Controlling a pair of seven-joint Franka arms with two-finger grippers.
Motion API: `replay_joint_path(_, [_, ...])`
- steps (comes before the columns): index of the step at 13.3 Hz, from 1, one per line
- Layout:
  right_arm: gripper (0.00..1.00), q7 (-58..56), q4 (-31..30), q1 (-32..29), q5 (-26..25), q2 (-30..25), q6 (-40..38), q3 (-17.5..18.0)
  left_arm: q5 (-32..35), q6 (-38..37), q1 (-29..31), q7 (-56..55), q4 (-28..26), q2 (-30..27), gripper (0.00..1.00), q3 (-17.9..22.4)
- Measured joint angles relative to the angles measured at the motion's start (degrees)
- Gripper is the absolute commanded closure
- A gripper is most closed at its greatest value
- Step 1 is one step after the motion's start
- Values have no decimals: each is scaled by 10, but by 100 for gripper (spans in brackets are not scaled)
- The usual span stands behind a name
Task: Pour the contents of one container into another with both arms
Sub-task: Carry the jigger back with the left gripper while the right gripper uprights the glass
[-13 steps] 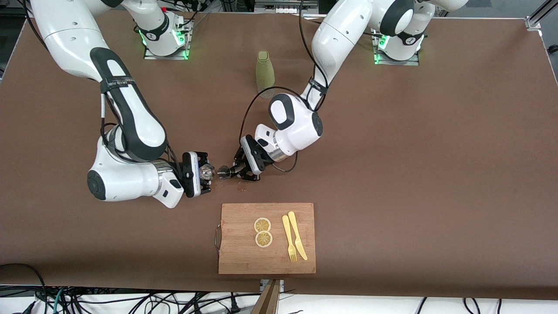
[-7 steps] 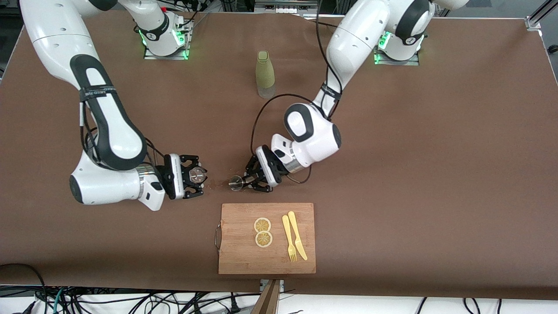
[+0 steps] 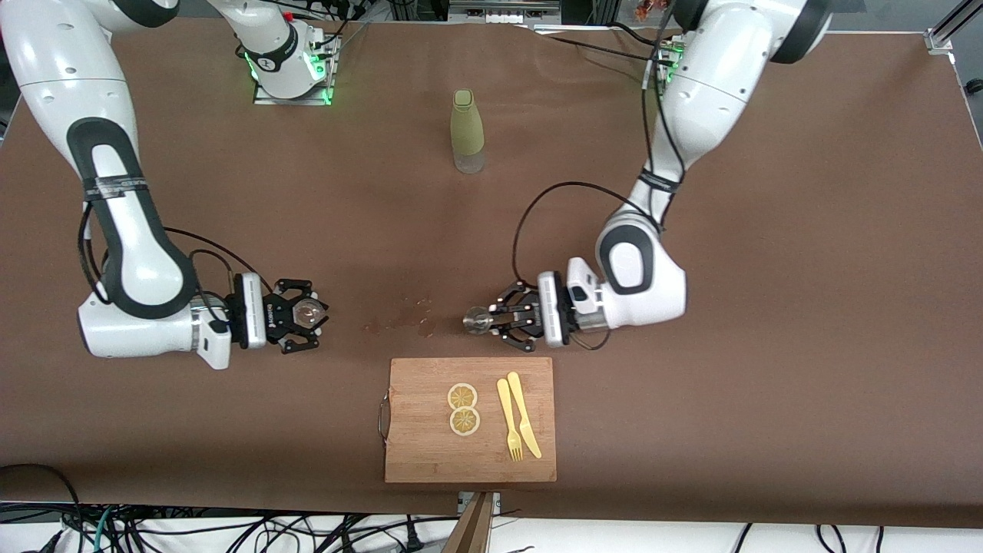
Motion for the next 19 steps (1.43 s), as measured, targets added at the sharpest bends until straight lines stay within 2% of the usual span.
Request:
replay_joint_path(4, [77,-135,-61,-7,110,0,-37,-80,130,-198,116,107,-55,-15,100,1])
replay_joint_path(8, [77,-216,-111,-10,156,-2,-76,-133,272,-336,211,219,-74,-17,100,18])
replay_joint_path(10, [77,-250,-138,-10,180,-2,-89,-154,318,-401,236,278,-82,-16,100,52])
replay_joint_path(12, [77,-277,-164,-10,197,-2,-101,-173,357,-432,244,343,-89,-7,100,90])
replay_joint_path(14, [76,-294,-181,-10,209,-2,-110,-187,383,-437,256,386,-91,4,100,102])
replay_joint_path(19, [71,-310,-207,-10,223,-2,-113,-206,395,-446,260,398,-88,29,100,132])
